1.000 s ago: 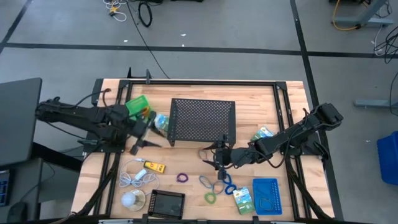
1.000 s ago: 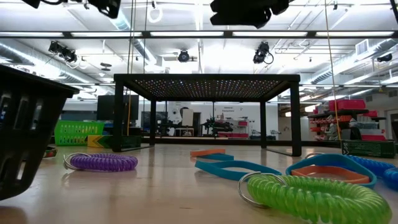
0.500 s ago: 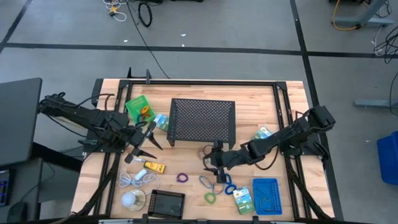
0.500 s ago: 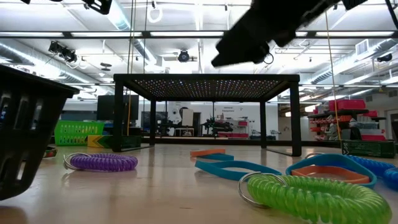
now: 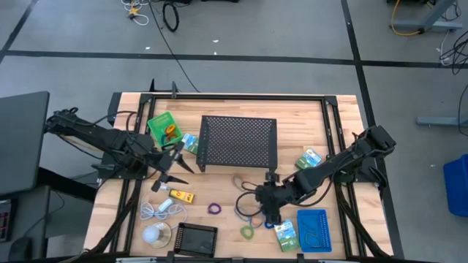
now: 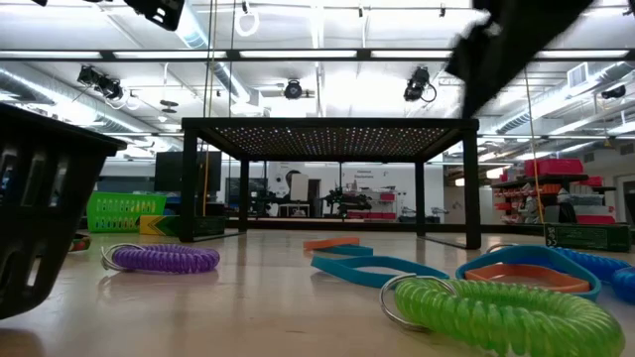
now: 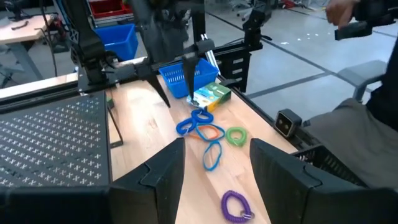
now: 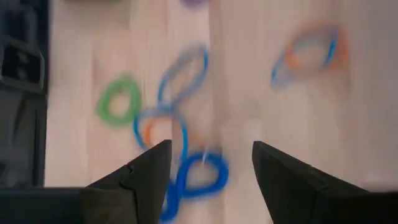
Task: Pick & Place Office Desk Supplies
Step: Put the blue spring keychain into the green bin
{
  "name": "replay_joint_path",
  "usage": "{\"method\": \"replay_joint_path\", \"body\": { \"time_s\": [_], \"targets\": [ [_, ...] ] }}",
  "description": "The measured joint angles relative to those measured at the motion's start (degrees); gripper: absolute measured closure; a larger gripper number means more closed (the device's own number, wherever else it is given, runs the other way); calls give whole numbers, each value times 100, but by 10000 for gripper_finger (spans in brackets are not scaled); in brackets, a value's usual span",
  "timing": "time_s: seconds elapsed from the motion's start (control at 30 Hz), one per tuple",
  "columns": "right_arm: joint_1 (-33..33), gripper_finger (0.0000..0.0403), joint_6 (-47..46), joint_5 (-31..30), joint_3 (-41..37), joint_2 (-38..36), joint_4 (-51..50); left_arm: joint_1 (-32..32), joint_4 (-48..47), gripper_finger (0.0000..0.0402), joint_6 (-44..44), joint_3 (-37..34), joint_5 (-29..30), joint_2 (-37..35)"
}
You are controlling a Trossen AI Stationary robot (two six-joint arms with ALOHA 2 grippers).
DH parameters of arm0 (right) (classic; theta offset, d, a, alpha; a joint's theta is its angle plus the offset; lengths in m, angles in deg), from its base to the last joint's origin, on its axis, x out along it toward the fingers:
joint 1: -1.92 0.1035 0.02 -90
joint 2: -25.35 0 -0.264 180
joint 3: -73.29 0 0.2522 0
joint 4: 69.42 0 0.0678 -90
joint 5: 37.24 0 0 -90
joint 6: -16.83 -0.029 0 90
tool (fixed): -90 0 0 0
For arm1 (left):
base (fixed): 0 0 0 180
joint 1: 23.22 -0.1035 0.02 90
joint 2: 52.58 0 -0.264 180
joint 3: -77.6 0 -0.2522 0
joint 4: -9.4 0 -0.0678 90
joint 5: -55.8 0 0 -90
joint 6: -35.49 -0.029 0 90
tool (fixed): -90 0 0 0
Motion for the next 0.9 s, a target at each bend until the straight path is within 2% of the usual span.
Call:
{"method": "replay_joint_path", "body": {
  "time_s": [0.2, 0.43, 0.73, 0.9],
  "targets": [
    [140, 170, -593, 519, -7, 359, -284, 0, 207, 214, -160, 0, 31, 180],
    [194, 174, -832, 561, -7, 732, -122, -2, 185, 214, -238, 0, 139, 185],
    [321, 225, -979, 675, -9, 789, 182, -2, 181, 214, -292, 0, 137, 185],
    [408, 235, -1040, 769, -7, 940, 399, -2, 180, 214, -288, 0, 135, 185]
  ]
}}
